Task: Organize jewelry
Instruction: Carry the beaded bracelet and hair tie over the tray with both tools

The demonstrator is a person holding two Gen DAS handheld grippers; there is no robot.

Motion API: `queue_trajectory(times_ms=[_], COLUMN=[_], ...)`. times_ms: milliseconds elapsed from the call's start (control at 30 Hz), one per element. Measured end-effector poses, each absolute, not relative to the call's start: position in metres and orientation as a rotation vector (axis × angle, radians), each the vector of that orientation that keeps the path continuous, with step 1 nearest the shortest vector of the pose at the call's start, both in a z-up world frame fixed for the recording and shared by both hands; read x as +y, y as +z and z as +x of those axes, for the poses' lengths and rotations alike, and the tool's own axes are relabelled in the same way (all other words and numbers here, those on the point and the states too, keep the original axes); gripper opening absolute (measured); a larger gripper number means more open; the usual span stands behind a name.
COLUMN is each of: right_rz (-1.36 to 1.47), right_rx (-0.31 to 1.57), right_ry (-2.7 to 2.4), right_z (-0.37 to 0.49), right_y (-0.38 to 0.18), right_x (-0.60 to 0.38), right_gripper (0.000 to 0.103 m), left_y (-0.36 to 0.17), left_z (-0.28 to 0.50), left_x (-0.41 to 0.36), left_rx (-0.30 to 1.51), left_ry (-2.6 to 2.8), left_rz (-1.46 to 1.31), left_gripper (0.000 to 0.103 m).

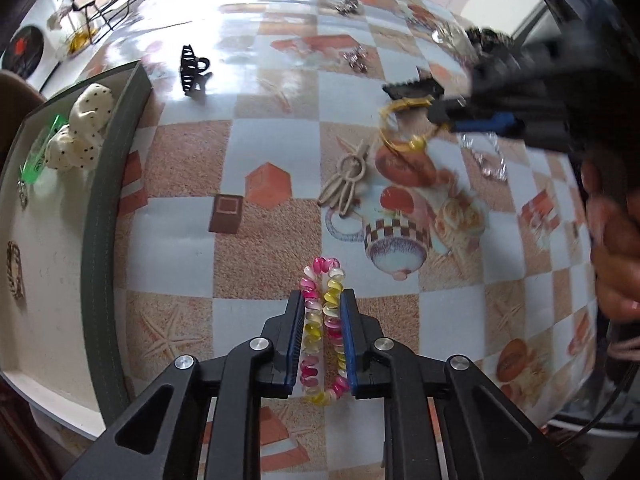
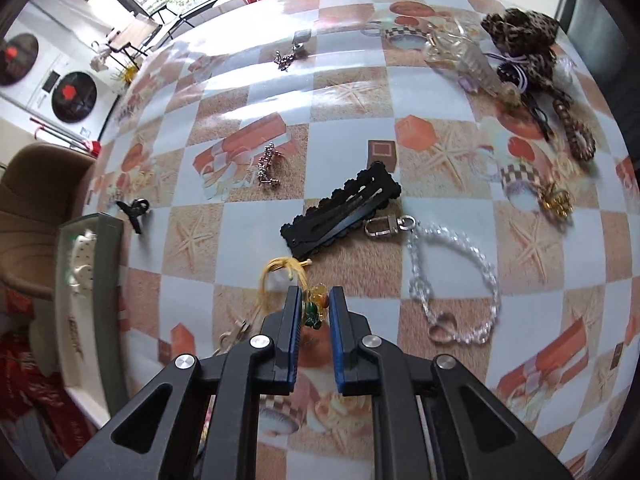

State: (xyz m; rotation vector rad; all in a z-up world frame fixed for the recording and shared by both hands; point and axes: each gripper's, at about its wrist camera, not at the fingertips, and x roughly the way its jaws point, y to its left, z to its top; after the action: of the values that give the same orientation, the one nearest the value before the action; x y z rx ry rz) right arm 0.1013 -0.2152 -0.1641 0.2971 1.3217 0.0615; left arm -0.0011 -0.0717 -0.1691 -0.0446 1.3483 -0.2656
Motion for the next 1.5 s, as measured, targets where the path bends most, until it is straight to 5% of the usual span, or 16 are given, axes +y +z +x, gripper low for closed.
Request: queue_trajectory(times_ms=[867, 1500], right_rz=[0.306, 0.106], right_rx=[1.321, 1.338], right_ry=[0.131, 0.474], right_z=[0.062, 0.098], right_y=[-0.091, -0.079], right_x=[-0.186, -0.001], right_gripper=[0.015, 0.015], left_y=[-0.097, -0.106], left_z=[0.000, -0.018], left_x=[0.020, 0.157], left_rx=[1.234, 1.205], left_ry=[-0.220, 0.071], left_rz=[-0.148, -0.298], left_gripper=[0.021, 0.021])
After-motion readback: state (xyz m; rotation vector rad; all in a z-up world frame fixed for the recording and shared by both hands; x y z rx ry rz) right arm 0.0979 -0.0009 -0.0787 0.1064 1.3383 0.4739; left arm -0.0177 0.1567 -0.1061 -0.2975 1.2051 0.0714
